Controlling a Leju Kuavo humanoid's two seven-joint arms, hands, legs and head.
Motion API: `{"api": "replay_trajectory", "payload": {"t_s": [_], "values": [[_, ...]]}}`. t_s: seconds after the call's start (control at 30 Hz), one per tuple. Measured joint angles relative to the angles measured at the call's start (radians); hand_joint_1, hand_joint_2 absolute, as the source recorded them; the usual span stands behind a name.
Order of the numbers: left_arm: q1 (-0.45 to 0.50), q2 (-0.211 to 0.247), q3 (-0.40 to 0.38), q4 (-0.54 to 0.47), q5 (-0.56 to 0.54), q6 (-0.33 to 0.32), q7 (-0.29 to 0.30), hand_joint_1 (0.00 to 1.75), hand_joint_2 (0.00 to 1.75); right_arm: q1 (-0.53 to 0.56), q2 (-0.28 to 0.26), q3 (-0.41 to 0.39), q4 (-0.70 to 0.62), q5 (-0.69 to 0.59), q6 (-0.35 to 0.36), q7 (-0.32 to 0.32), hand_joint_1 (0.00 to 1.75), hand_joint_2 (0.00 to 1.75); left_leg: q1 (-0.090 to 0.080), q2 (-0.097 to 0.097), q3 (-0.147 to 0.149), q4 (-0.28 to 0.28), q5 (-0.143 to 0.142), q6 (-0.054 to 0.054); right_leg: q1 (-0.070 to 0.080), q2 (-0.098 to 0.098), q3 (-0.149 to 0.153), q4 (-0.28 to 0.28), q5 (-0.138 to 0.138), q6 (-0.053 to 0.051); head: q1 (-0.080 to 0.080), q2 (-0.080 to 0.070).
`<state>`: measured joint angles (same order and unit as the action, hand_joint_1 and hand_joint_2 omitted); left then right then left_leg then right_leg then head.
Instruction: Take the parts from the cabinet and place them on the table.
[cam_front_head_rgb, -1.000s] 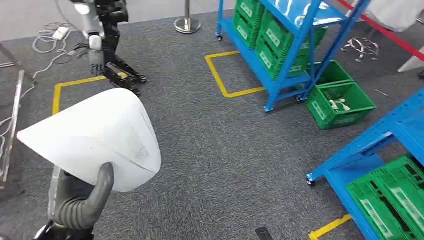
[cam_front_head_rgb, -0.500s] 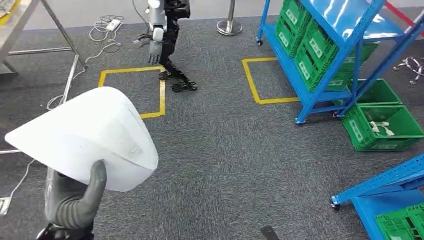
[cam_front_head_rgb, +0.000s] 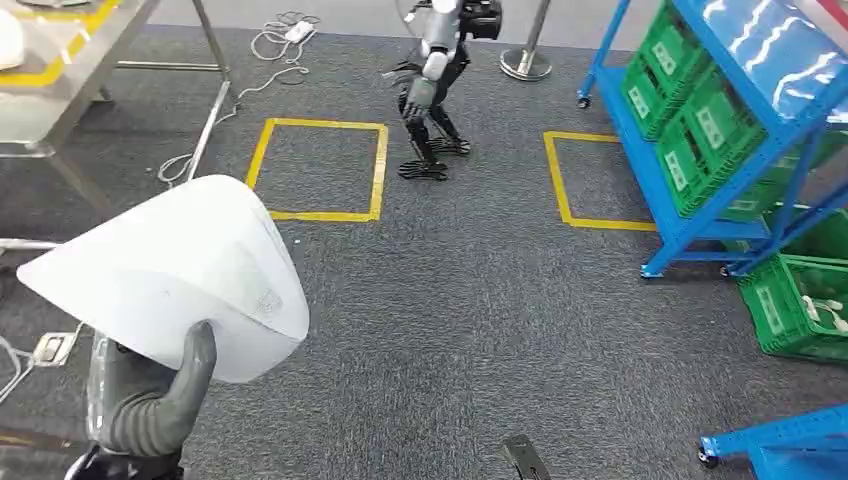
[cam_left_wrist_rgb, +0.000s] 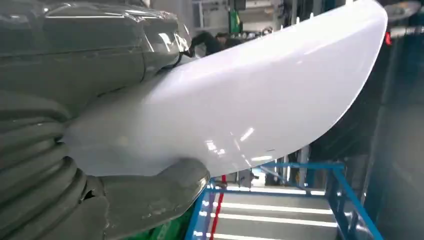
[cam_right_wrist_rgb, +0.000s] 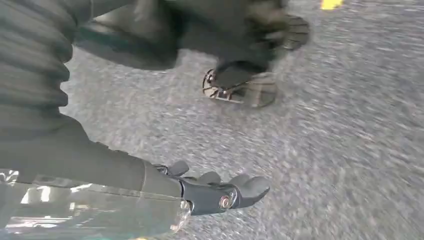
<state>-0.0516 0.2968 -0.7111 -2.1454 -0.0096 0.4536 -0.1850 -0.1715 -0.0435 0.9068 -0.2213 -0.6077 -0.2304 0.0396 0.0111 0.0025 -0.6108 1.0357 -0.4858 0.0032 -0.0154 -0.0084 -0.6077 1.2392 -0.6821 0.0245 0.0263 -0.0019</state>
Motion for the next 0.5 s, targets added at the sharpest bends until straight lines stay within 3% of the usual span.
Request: {"api": "replay_trajectory", "payload": {"t_s": [0.03,0.07,0.1,0.17,0.2,0.23,0.37,0.4,0.43,0.5], "values": [[0.001,0.000,0.000,0.000,-0.001,0.000,0.003,1.75,1.75,0.011,0.000,0.000,0.000,-0.001,0.000,0.005,0.00,1.75,-0.004,-0.017,0.000,0.000,0.001,0.002,0.001,0.002,-0.033,0.067,-0.017,-0.006,0.007,0.000],[0.002,0.000,0.000,0.000,-0.003,0.000,0.005,1.75,1.75,0.020,-0.001,0.000,0.002,-0.001,0.000,0.009,0.00,1.75,-0.008,-0.036,0.000,0.000,0.002,0.004,0.005,0.005,-0.044,0.083,-0.007,-0.014,0.012,0.000],[0.002,0.001,0.000,0.000,-0.003,-0.001,0.004,1.75,1.75,0.024,-0.001,0.000,0.002,-0.002,-0.001,0.013,0.00,1.75,-0.010,-0.049,0.001,0.000,0.002,0.005,0.010,0.008,-0.038,0.056,0.022,-0.023,0.016,0.000],[0.002,0.001,0.000,0.000,-0.004,-0.001,0.004,1.75,1.75,0.025,-0.003,0.000,0.003,-0.001,-0.003,0.013,0.00,1.75,-0.012,-0.076,0.005,0.000,0.004,0.007,0.024,0.027,0.021,-0.097,0.123,-0.044,0.021,0.000],[0.002,0.001,0.000,0.000,-0.004,-0.002,0.003,1.75,1.75,0.024,-0.005,0.000,0.003,-0.001,-0.003,0.012,0.00,1.75,-0.010,-0.086,0.005,-0.001,0.004,0.007,0.032,0.070,0.058,-0.191,0.169,-0.055,0.021,0.000],[0.001,0.001,0.000,0.000,-0.004,-0.004,0.002,1.75,1.75,0.024,-0.012,0.000,0.003,0.000,-0.004,0.010,0.00,1.75,-0.012,-0.097,0.001,0.000,0.007,0.004,0.029,0.102,0.068,-0.213,0.158,-0.064,0.015,0.000],[0.001,0.001,0.000,-0.001,-0.004,-0.013,-0.007,1.75,1.75,0.000,-0.013,0.000,0.002,0.012,-0.004,0.002,0.00,1.75,-0.003,-0.134,-0.013,-0.011,0.024,-0.023,0.034,0.068,0.077,-0.245,0.173,-0.068,0.028,0.000],[0.005,0.002,0.000,-0.001,-0.004,-0.013,-0.013,1.75,1.75,-0.009,-0.012,0.000,0.001,0.018,-0.003,0.002,0.00,1.75,-0.007,-0.062,-0.018,0.006,0.010,-0.014,0.028,0.053,0.085,-0.268,0.186,-0.060,0.027,0.000],[0.000,0.002,0.001,-0.001,-0.003,-0.013,-0.016,1.75,1.75,-0.013,-0.009,0.000,0.000,0.022,-0.003,0.003,0.00,1.75,-0.010,-0.005,-0.035,0.039,-0.024,-0.019,0.029,0.047,0.088,-0.278,0.190,-0.065,0.018,0.000],[0.002,0.001,0.001,0.001,0.000,-0.013,-0.025,1.75,1.75,-0.012,-0.009,0.001,0.000,0.023,-0.003,0.013,0.00,1.75,-0.002,0.001,-0.098,0.176,-0.101,-0.032,0.026,0.018,0.087,-0.278,0.191,-0.064,0.005,0.000]]}}
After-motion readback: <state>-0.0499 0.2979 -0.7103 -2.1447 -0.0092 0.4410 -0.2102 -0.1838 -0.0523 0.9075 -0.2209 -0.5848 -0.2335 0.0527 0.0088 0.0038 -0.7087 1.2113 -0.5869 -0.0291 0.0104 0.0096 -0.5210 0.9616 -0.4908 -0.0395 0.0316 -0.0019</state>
